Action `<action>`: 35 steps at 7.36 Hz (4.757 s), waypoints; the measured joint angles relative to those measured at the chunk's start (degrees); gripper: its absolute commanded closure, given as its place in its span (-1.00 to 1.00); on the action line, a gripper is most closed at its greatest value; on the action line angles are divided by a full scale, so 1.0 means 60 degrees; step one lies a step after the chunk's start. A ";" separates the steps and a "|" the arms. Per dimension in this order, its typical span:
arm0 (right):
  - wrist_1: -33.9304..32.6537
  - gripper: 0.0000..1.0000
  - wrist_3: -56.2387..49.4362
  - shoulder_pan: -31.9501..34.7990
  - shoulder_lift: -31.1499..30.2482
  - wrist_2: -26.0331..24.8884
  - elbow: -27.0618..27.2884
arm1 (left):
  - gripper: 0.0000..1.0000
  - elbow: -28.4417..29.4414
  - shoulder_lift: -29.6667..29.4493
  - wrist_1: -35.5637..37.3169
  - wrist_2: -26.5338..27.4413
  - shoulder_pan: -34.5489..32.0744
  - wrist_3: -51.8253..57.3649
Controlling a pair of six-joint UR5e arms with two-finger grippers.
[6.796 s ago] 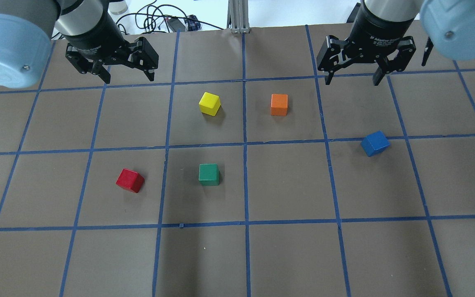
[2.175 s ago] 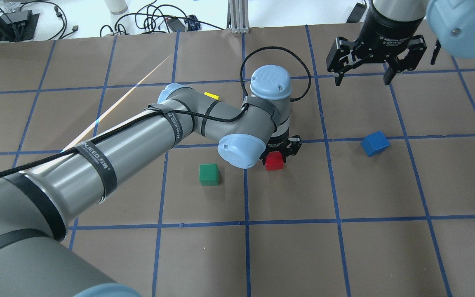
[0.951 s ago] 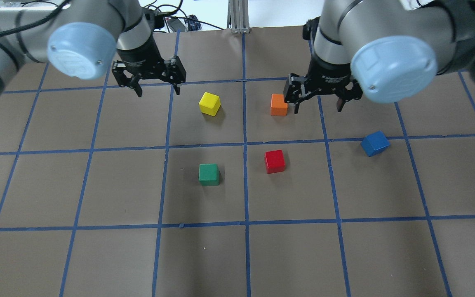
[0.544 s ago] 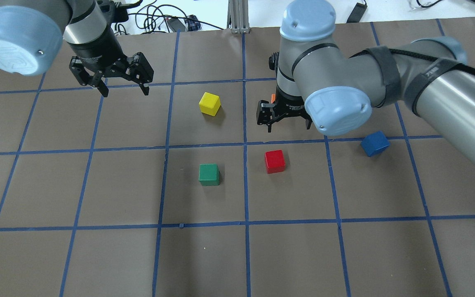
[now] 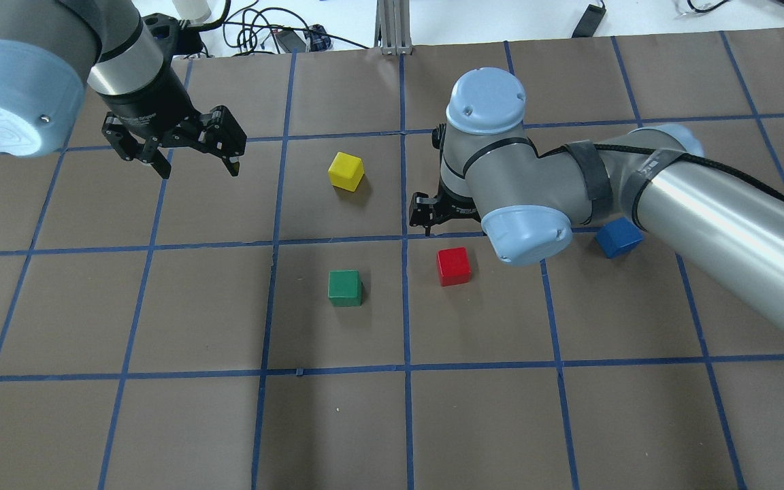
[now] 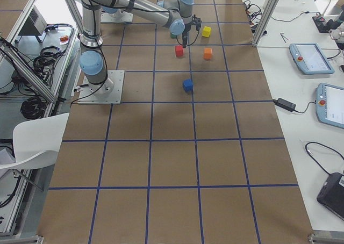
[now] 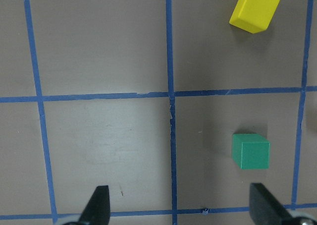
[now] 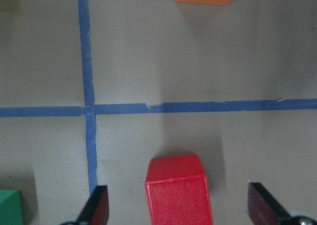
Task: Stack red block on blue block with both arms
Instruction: 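Lower the right gripper and grasp the red cube, then carry the red cube with the right gripper over the blue cube, then lower the red cube onto the blue cube and open the right gripper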
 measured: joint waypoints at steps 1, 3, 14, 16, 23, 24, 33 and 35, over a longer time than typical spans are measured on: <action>-0.0165 -1.00 0.0055 0.0065 0.0221 -0.0016 0.0063 | -1.00 -0.0041 0.0066 0.0012 -0.0015 0.0016 0.0006; -0.0294 -0.90 0.0075 0.0104 0.0390 -0.0033 0.0199 | -1.00 -0.0071 0.0096 0.0025 -0.0036 0.0025 -0.0004; 0.0894 1.00 -0.2952 -0.2022 -0.1703 -0.1069 0.0740 | -1.00 -0.0130 0.0158 0.0013 -0.0042 0.0002 -0.0023; 0.1073 1.00 -0.5750 -0.3877 -0.1949 -0.1109 0.0735 | -1.00 -0.0132 0.0145 0.0013 -0.0053 -0.0003 -0.0036; 0.1002 1.00 -0.9096 -0.4971 -0.1254 -0.0957 0.0768 | -1.00 -0.0137 0.0154 0.0013 -0.0057 -0.0003 -0.0090; 0.1008 1.00 -0.9116 -0.4972 -0.1230 -0.0946 0.0780 | -1.00 -0.0137 0.0154 0.0013 -0.0058 -0.0003 -0.0087; 0.0887 0.94 -0.8401 -0.4947 -0.1000 -0.0710 0.0773 | -1.00 -0.0133 0.0147 0.0013 -0.0024 -0.0003 -0.0034; 0.0849 -0.19 -0.8403 -0.4946 -0.0994 -0.0686 0.0784 | -1.00 -0.0127 0.0146 0.0013 -0.0034 -0.0003 -0.0034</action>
